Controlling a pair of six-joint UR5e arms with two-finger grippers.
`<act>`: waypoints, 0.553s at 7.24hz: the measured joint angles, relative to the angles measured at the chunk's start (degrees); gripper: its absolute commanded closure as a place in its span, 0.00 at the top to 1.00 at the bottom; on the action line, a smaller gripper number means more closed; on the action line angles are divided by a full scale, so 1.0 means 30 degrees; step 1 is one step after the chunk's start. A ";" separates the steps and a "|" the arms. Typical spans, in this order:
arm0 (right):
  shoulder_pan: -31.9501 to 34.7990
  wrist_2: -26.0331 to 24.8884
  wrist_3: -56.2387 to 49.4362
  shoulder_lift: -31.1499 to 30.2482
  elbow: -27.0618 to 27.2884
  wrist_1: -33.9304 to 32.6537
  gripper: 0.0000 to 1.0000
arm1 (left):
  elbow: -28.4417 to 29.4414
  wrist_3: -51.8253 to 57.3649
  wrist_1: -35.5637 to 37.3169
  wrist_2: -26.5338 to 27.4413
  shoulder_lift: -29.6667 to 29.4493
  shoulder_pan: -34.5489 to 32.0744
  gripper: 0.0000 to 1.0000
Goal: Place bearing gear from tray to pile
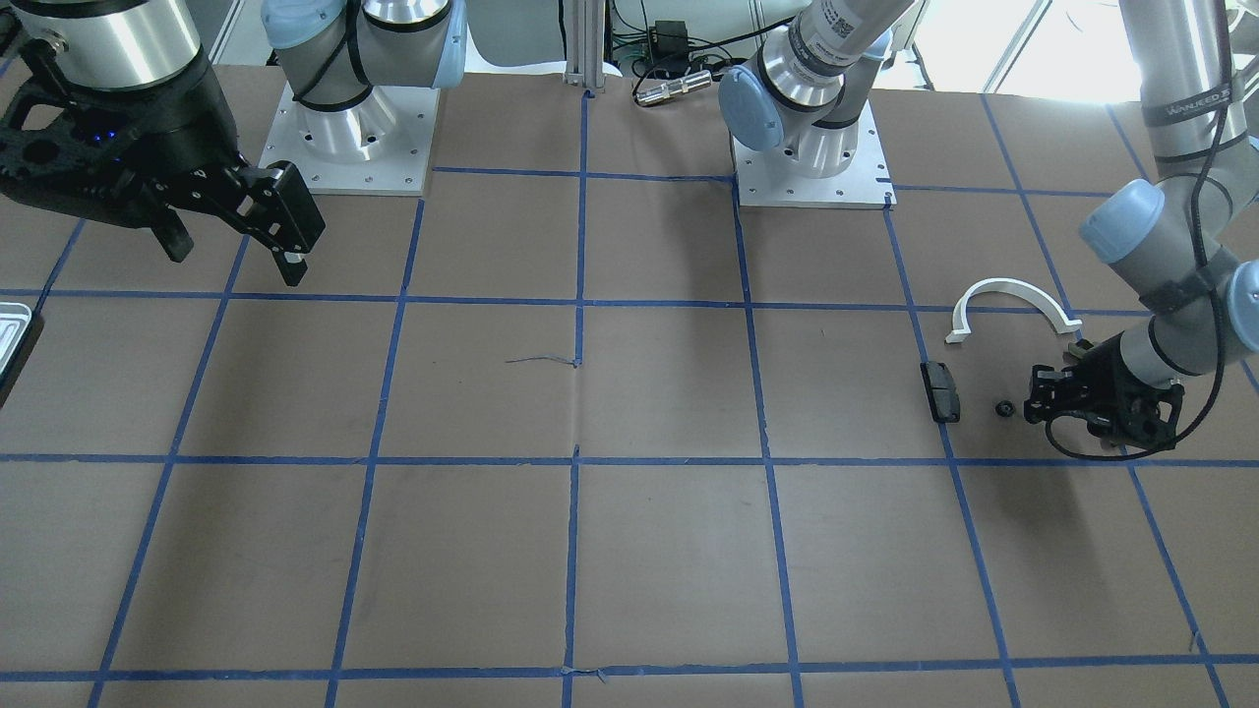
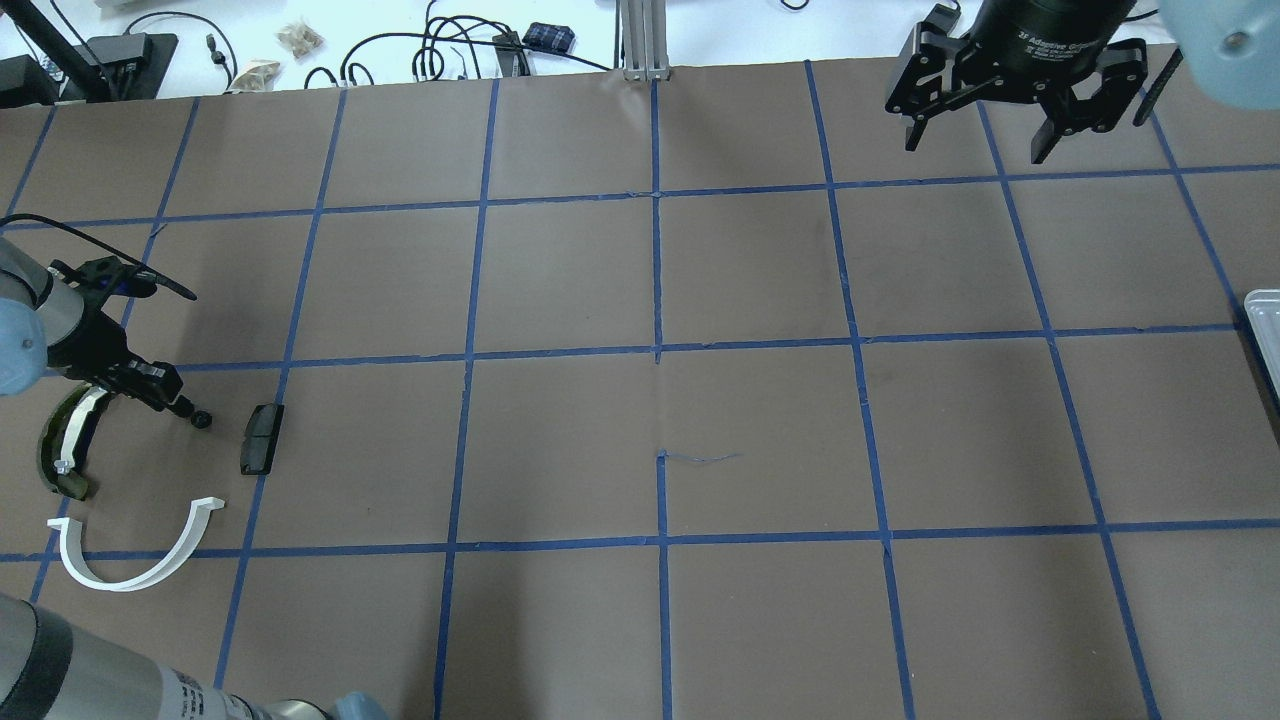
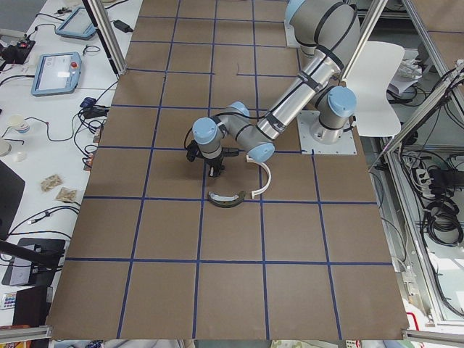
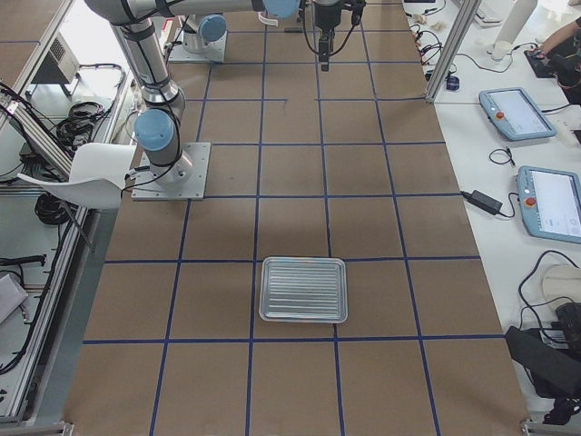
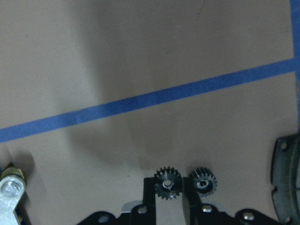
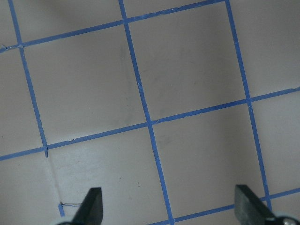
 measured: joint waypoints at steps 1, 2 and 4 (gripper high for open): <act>0.0012 0.0013 0.0040 -0.0042 0.0061 0.0033 1.00 | 0.0038 -0.0104 -0.0007 -0.0173 0.0167 -0.0165 0.51; 0.0023 0.0027 0.0058 -0.0027 0.0134 -0.0003 1.00 | 0.0190 -0.0361 -0.0126 -0.0400 0.0671 -0.0775 0.51; 0.0031 0.0339 0.0080 0.0094 0.0208 -0.0100 1.00 | 0.1032 -0.2735 -0.1932 -0.0439 0.2540 -0.3674 0.51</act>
